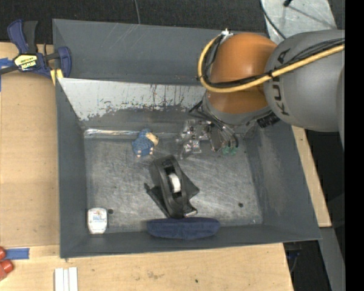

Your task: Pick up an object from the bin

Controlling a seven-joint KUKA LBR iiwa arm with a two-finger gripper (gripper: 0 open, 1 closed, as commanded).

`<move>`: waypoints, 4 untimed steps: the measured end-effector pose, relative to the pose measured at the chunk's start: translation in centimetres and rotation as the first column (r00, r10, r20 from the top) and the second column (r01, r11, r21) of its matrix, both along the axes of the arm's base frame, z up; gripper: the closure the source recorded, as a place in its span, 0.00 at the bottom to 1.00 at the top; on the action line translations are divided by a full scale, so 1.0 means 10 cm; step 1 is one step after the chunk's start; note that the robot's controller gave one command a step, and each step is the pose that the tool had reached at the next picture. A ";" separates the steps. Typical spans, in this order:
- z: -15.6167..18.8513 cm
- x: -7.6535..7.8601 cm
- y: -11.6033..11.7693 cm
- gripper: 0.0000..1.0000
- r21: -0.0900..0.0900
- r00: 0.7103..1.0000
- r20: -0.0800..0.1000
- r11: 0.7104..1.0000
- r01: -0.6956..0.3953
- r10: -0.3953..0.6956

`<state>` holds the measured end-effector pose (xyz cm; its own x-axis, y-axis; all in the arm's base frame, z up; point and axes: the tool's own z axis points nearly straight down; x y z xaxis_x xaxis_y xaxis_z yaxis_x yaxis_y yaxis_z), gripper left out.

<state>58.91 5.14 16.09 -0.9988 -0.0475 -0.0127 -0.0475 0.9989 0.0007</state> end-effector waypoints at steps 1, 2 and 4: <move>-0.12 0.07 0.09 1.00 0.000 0.994 -0.007 0.994 0.109 -0.109; 0.20 0.11 -0.36 1.00 -0.003 0.999 -0.004 0.999 0.037 -0.037; -0.62 0.26 0.22 0.00 -0.007 0.856 -0.005 0.856 -0.517 0.517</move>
Offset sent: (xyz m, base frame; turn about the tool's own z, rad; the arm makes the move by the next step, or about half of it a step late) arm 0.0056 0.0089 -0.0122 0.1100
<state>61.56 7.31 9.92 -0.8302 -0.5574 -0.0071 -0.5573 0.8303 -0.0059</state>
